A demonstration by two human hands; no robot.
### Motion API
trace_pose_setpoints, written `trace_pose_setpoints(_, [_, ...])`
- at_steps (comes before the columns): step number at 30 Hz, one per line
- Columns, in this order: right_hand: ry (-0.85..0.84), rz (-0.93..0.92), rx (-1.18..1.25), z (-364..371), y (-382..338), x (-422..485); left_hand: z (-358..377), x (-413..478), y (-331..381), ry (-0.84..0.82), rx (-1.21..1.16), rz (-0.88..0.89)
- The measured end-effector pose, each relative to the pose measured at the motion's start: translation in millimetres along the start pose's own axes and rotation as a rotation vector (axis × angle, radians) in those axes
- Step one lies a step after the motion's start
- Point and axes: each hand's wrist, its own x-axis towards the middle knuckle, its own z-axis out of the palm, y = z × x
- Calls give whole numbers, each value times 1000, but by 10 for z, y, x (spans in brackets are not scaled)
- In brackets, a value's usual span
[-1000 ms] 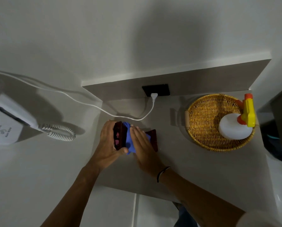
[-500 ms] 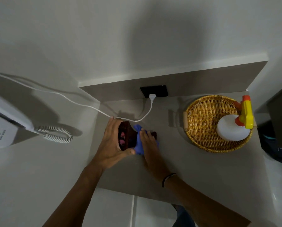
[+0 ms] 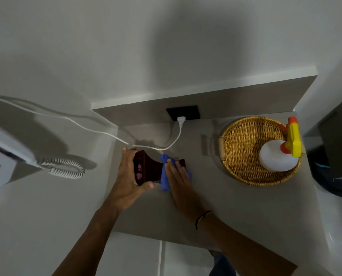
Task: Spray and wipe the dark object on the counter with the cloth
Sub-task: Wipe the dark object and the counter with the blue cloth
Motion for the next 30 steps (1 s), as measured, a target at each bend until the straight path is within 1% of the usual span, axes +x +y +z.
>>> trace_pose_setpoints(2, [67, -61, 138, 9, -292, 72, -20, 16, -1, 8, 14, 42])
trace_pose_setpoints(4, [133, -112, 199, 24, -476, 151, -37, 14, -14, 41, 38, 82])
trace_pose_setpoints(5, [140, -140, 180, 39, -465, 170, -36, 4, -28, 52, 33, 79])
trace_pose_setpoints(7, [98, -169, 51, 49, -291, 146, -22, -29, -55, 65, 9, 60])
trace_pose_setpoints(9, [12, -116, -76, 10, -16, 94, 8, -51, -64, 64, -20, 20])
trace_pose_setpoints(11, [-48, -73, -150, -40, 212, 30, 37, -38, -24, 48, -16, -42])
trace_pose_setpoints(14, [-76, -82, -186, -125, 309, 31, 81, -3, 127, 91, 33, -82])
trace_pose_setpoints(16, [-41, -71, -141, -235, 301, 65, 120, -33, 227, 162, 88, -106])
trace_pose_setpoints(19, [33, 38, 20, -416, 379, 11, 176, -119, 293, 240, 262, -226])
trace_pose_setpoints(21, [38, 91, 103, -555, 472, -79, 195, -171, 287, 252, 458, -267])
trace_pose_setpoints(23, [24, 118, 161, -654, 523, -139, 223, -191, 301, 240, 577, -288])
trace_pose_setpoints(25, [22, 124, 195, -707, 526, -172, 265, -177, 338, 249, 608, -325])
trace_pose_setpoints(30, [20, 88, 213, -701, 492, -221, 374, -50, 504, 264, 580, -398])
